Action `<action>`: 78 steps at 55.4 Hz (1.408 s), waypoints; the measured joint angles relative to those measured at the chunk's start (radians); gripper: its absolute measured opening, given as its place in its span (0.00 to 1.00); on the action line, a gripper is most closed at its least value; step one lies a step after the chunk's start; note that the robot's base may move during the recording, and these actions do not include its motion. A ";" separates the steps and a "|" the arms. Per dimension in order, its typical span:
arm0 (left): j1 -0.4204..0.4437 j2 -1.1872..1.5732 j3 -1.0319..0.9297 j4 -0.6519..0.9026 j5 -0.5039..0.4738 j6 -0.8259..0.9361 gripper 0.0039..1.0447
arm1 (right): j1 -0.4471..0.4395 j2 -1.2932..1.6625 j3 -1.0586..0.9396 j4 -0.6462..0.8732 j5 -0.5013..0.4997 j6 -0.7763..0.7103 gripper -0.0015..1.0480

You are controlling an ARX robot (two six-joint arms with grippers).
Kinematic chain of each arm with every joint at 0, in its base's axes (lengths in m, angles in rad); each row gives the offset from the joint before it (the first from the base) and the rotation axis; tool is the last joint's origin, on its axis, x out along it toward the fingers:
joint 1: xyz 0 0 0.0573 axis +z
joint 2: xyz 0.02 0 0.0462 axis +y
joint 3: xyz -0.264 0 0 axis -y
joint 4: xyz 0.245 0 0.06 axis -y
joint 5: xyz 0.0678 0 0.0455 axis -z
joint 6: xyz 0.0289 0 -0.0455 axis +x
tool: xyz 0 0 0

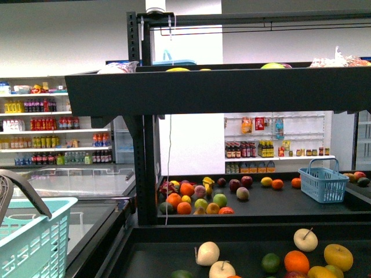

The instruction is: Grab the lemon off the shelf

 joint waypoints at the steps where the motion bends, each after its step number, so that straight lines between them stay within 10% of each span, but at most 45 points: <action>1: 0.007 0.011 0.003 0.009 0.003 -0.005 0.92 | 0.000 0.000 0.000 0.000 0.000 0.000 0.93; 21: 0.293 0.779 0.412 0.432 0.293 -0.458 0.92 | 0.000 0.000 0.000 0.000 0.000 0.000 0.93; 78: 0.214 1.541 1.004 0.642 0.185 -0.768 0.92 | 0.000 0.000 0.000 0.000 0.000 0.000 0.93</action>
